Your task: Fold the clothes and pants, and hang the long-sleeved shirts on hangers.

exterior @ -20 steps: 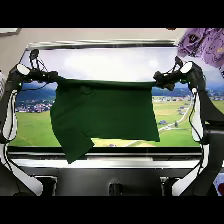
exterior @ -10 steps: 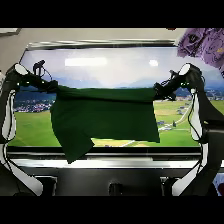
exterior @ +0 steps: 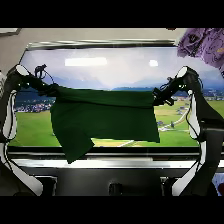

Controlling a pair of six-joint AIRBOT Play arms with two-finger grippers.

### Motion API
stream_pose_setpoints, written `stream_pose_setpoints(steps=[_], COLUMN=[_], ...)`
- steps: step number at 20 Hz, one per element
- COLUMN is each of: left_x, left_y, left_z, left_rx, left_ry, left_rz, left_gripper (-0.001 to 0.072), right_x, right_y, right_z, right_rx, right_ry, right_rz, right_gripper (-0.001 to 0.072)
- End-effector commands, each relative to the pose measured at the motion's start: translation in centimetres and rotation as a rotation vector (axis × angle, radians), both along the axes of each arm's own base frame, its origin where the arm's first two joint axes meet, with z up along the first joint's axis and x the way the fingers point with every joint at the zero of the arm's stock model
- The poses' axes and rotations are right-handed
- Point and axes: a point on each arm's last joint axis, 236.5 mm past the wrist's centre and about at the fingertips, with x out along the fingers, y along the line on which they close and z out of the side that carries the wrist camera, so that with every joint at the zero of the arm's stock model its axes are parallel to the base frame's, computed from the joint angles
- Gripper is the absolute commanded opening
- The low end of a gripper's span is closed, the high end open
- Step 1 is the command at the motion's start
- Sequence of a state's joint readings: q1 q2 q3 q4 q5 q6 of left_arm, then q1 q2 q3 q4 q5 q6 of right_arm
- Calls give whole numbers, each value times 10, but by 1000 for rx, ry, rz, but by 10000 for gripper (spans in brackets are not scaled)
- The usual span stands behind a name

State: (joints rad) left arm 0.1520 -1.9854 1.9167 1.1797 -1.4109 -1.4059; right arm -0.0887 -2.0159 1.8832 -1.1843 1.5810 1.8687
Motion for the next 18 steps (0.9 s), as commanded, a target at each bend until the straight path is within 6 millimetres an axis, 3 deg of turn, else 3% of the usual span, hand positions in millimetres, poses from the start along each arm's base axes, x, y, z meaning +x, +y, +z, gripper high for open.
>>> stream_pose_setpoints(steps=[1, 2, 3, 4, 6, 7, 8, 9, 10, 13, 15, 17, 18], left_x=[-2, -2, -2, 1, 7, 12, 15, 17, 16, -11, -50, -89, -112], left_y=[-1, -1, -1, 0, 2, 5, 10, 18, 28, 66, 106, 129, 129], left_z=[-11, -14, -16, -16, -8, 1, 13, 29, 46, 92, 106, 109, 105], left_rx=[-6, -7, -7, -5, -4, -5, -5, -7, -9, 25, 119, 119, 83], left_ry=[24, 30, 32, 22, 1, -11, -21, -31, -43, -68, -46, -56, -60], left_rz=[-1, -1, 0, 5, 32, 55, 72, 96, 129, 200, 265, 362, 393], left_gripper=[19, 22, 58, 154, 541, 669, 677, 678, 678, 677, 674, 661, 661], right_x=[0, -1, -2, -3, -5, -8, -11, -16, -21, -29, -26, -46, -61], right_y=[10, 11, 13, 12, 13, 10, 1, -13, -27, -71, -71, -80, -81], right_z=[-5, -7, -8, -9, -4, 3, 9, 20, 31, 80, 109, 115, 111], right_rx=[42, 48, 55, 55, 59, 50, 9, -50, -111, -301, -230, -144, -83], right_ry=[8, 17, 24, 27, 19, 6, -3, -14, -30, -134, -256, -279, -277], right_rz=[-19, -19, -18, -16, 16, 46, 65, 100, 146, 282, 252, 198, 163], right_gripper=[33, 51, 129, 240, 275, 282, 369, 581, 638, 638, 625, 625, 625])
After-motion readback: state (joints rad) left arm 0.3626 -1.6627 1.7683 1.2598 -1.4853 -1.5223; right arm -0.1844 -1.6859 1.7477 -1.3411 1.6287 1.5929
